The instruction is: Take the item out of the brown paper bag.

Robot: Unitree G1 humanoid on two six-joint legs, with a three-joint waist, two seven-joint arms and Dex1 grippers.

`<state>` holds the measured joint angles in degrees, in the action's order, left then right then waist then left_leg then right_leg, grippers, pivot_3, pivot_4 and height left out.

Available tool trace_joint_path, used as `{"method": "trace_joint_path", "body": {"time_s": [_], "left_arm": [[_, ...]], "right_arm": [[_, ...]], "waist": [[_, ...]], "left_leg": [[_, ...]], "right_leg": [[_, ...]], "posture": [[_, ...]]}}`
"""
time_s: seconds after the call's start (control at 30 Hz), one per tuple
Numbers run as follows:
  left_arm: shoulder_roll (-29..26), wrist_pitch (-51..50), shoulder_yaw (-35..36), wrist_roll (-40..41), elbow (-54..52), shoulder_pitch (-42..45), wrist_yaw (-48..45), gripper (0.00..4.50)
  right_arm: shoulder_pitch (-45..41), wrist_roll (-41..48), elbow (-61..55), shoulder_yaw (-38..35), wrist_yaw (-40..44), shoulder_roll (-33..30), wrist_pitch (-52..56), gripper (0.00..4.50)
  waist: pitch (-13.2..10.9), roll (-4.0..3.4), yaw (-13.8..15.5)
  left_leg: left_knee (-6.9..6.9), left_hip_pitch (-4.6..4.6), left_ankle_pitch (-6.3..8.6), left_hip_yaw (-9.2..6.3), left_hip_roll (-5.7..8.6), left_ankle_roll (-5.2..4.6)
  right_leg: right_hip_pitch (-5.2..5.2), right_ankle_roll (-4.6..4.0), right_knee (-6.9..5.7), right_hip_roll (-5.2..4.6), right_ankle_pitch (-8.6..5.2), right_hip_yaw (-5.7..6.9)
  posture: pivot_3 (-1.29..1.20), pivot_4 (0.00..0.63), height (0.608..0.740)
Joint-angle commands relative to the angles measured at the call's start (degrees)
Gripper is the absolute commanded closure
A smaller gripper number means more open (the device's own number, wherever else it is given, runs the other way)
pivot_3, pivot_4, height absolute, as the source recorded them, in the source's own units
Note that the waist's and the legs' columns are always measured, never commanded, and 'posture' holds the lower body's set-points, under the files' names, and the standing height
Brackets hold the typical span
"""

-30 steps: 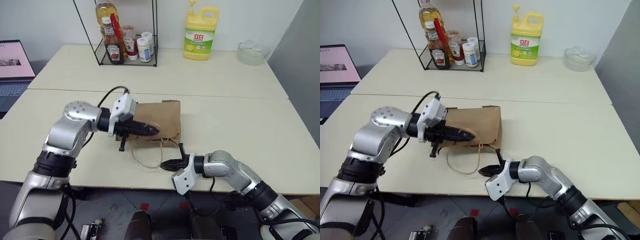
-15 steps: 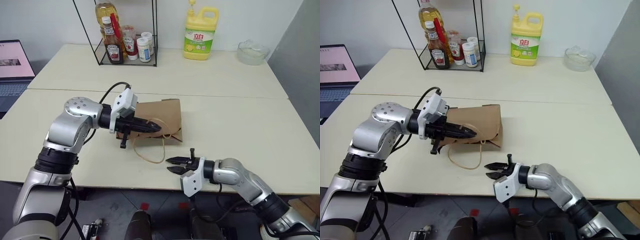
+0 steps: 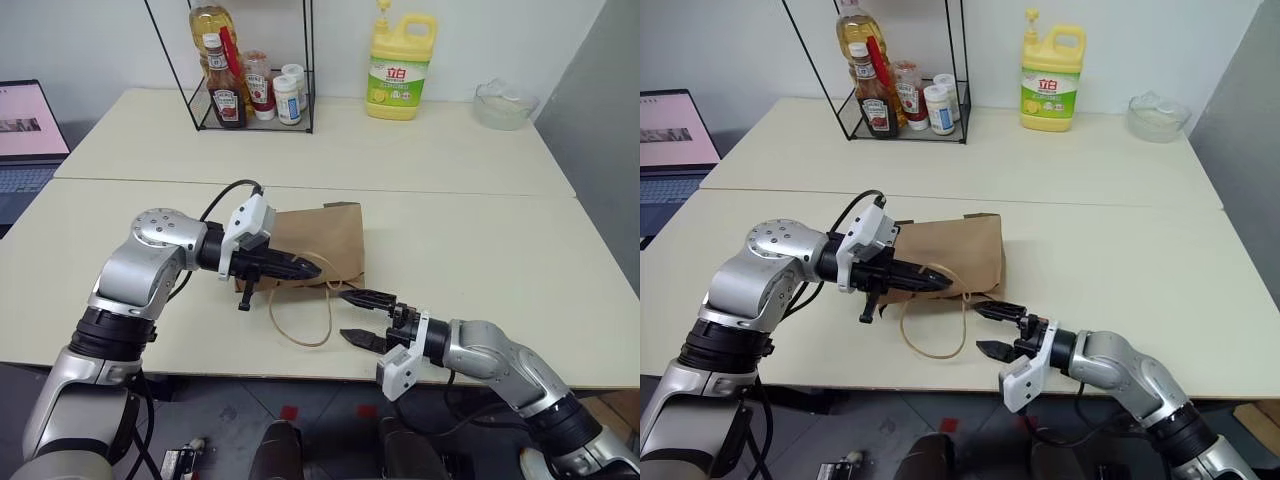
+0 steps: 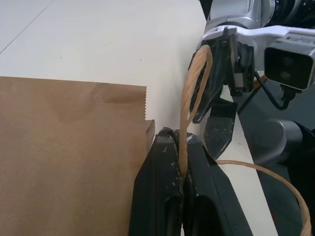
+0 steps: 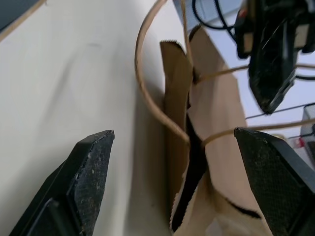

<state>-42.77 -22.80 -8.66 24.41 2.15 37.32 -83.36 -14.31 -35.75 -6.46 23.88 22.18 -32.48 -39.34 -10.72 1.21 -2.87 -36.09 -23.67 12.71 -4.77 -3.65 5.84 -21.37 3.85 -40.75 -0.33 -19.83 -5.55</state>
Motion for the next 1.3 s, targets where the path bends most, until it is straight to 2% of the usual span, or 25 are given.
{"method": "trace_joint_path", "body": {"time_s": [0.03, 0.47, 0.57, 0.6, 0.87, 0.9, 1.17, 1.3], "left_arm": [[-0.05, 1.43, 0.64, -0.2, -0.35, 0.62, -0.6, 4.5], [-0.02, 0.97, 0.56, -0.18, -0.99, 0.5, -0.34, 4.5], [-0.1, 0.82, 0.57, -0.11, -1.39, 0.44, -0.31, 4.5], [-0.1, 0.81, 0.56, -0.11, -1.43, 0.46, -0.31, 4.5], [-0.25, 0.6, 0.64, -0.02, -1.91, 0.33, -0.24, 4.5], [-0.27, 0.59, 0.66, -0.01, -1.94, 0.32, -0.25, 4.5], [-0.05, -0.83, 1.29, 0.66, -1.77, 1.71, 0.34, 4.5], [1.23, -4.94, 2.96, 2.49, -0.79, 6.09, 2.89, 4.5]], "right_arm": [[-2.29, -1.69, 1.1, 1.66, -0.92, 0.77, -3.21, 0.41], [-8.81, -5.39, 9.52, 5.16, -2.04, 5.73, -4.38, 0.41], [-9.45, -4.84, 10.09, 5.6, -1.4, 6.28, -4.54, 0.95], [-9.56, -4.67, 10.25, 5.72, -1.22, 6.34, -4.54, 1.25], [-9.58, -3.8, 10.57, 5.91, -0.58, 6.47, -3.94, 4.22], [-9.57, -3.69, 10.58, 5.96, -0.5, 6.48, -3.86, 4.47], [-9.25, -2.56, 10.99, 6.21, 0.48, 6.48, -3.46, 4.47], [-8.76, -1.47, 11.86, 7.16, 2.12, 6.09, -3.27, 4.47]], "waist": [[0.0, 0.0, -0.05], [0.0, 0.0, -0.23], [0.0, 0.0, -0.24], [0.0, 0.0, -0.24], [0.0, 0.0, -0.24], [0.0, 0.0, -0.24], [0.0, 0.0, -0.24], [-0.01, 0.01, -0.1]], "left_leg": [[0.0, 0.0, 0.0, 0.0, 0.0, 0.0], [0.01, 0.01, 0.0, -0.01, -0.01, 0.0], [0.01, 0.01, 0.0, -0.01, -0.02, 0.0], [0.01, 0.01, 0.0, -0.01, -0.02, 0.0], [0.01, 0.01, 0.0, -0.01, -0.02, 0.0], [0.01, 0.01, 0.0, -0.01, -0.01, 0.0], [0.01, 0.01, 0.0, -0.01, -0.02, 0.0], [0.0, 0.01, 0.0, -0.01, -0.01, 0.0]], "right_leg": [[0.0, 0.0, 0.0, 0.0, 0.0, 0.0], [-0.01, 0.0, -0.01, 0.01, 0.0, 0.01], [-0.01, 0.0, -0.01, 0.01, 0.0, 0.01], [-0.01, 0.0, -0.01, 0.01, 0.0, 0.01], [-0.01, 0.0, -0.02, 0.01, 0.0, 0.01], [-0.01, 0.0, -0.02, 0.01, 0.0, 0.01], [-0.01, 0.0, -0.02, 0.01, 0.0, 0.01], [-0.01, 0.0, -0.01, 0.01, 0.0, 0.01]], "posture": [[0.0, 0.15, 0.74], [0.0, 0.15, 0.74], [0.0, 0.15, 0.74], [0.0, 0.15, 0.74], [0.0, 0.15, 0.74], [0.0, 0.15, 0.74], [0.0, 0.15, 0.74], [0.0, 0.15, 0.74]]}}
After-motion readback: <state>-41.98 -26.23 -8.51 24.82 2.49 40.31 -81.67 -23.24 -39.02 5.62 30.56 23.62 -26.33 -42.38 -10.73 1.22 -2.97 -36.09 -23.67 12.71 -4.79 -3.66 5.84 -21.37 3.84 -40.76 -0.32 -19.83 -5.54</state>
